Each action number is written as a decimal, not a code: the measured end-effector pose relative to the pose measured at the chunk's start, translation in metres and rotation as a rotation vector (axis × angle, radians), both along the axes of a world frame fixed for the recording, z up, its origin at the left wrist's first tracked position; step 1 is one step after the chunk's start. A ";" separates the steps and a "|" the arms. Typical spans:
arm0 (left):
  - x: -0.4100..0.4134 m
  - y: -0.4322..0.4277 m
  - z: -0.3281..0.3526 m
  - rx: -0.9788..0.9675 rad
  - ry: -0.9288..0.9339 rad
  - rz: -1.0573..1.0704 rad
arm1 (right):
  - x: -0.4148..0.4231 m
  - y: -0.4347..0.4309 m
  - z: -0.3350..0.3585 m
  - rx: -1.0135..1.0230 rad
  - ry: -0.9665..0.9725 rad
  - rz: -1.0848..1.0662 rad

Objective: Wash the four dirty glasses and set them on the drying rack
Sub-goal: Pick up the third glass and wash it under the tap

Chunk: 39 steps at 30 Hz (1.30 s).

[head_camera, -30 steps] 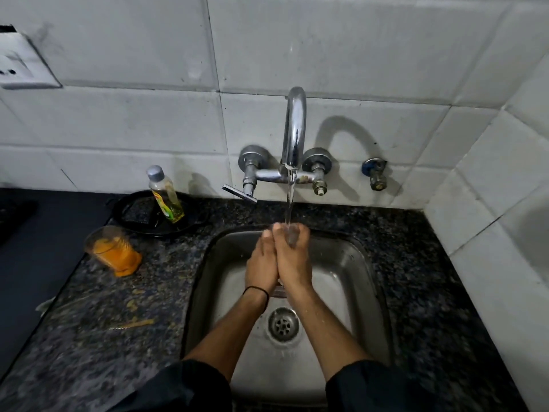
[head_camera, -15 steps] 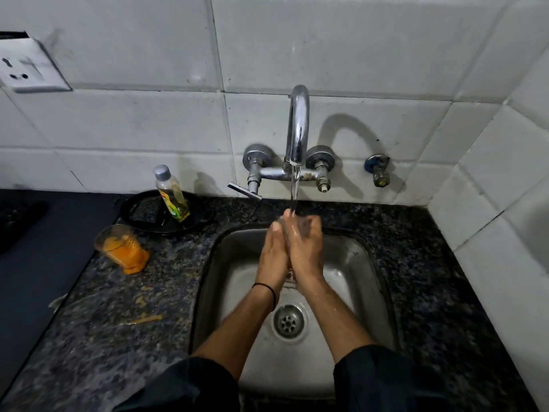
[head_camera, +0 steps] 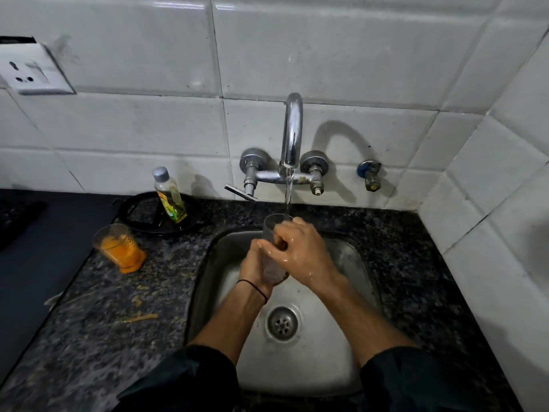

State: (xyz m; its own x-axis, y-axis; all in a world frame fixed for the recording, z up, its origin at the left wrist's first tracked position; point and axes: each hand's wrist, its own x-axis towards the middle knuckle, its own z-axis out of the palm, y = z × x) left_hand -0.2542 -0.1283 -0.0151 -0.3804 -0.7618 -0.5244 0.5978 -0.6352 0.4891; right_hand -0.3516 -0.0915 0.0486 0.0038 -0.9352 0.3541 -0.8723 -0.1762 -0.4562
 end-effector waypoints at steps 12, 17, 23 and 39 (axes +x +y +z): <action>0.019 -0.028 0.033 0.034 -0.368 -0.509 | -0.013 -0.004 0.049 0.460 0.160 0.072; 0.024 -0.049 0.045 -0.071 -0.681 -0.432 | -0.012 -0.006 0.054 0.282 0.256 0.107; 0.006 -0.080 0.086 -0.331 -0.635 0.006 | -0.014 -0.007 0.061 0.216 0.326 0.150; 0.019 -0.035 0.048 -0.461 -0.623 -0.094 | -0.027 -0.001 0.048 0.190 -0.456 0.067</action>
State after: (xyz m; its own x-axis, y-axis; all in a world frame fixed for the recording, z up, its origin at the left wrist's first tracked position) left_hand -0.2354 -0.1630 0.0327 -0.1934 -0.9338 -0.3009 0.0804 -0.3208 0.9437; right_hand -0.3787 -0.0928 0.0970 -0.0496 -0.9863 0.1575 -0.5658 -0.1022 -0.8182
